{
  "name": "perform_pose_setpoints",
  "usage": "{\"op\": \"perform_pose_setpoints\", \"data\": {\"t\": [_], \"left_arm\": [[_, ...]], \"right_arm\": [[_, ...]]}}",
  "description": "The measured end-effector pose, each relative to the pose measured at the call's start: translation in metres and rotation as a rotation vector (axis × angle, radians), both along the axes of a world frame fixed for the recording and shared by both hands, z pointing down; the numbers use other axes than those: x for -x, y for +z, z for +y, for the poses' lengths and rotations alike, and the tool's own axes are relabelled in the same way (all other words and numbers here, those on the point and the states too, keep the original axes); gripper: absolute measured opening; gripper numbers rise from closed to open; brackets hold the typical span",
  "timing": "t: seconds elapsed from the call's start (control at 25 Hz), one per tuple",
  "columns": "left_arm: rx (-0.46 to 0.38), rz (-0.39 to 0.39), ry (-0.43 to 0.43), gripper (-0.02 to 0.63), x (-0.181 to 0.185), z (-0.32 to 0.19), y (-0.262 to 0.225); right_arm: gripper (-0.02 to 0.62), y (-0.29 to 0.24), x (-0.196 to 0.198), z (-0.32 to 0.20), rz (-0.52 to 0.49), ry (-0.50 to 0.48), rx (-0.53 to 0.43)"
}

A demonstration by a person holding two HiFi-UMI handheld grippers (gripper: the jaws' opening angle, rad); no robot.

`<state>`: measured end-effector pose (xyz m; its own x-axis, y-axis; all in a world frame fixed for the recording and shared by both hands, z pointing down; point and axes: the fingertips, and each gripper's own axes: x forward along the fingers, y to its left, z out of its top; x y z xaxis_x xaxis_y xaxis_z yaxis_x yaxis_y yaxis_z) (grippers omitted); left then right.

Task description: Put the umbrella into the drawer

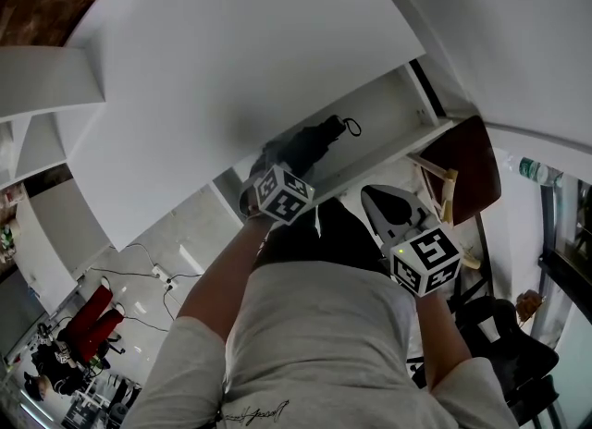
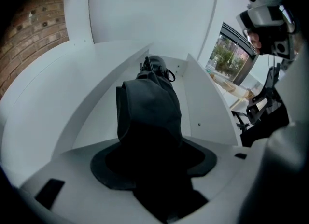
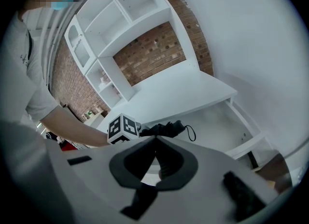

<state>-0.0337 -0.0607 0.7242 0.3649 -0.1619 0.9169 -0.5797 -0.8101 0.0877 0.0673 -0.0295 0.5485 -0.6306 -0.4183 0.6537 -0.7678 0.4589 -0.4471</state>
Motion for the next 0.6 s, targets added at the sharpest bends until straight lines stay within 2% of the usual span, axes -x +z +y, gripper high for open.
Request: {"op": "perform_pose_setpoints", "data": {"t": [0.6], "left_arm": [[0.072, -0.067, 0.032, 0.276, -0.005, 0.001, 0.026]], "right_arm": [[0.028, 0.005, -0.006, 0.001, -0.003, 0.012, 0.014]]}}
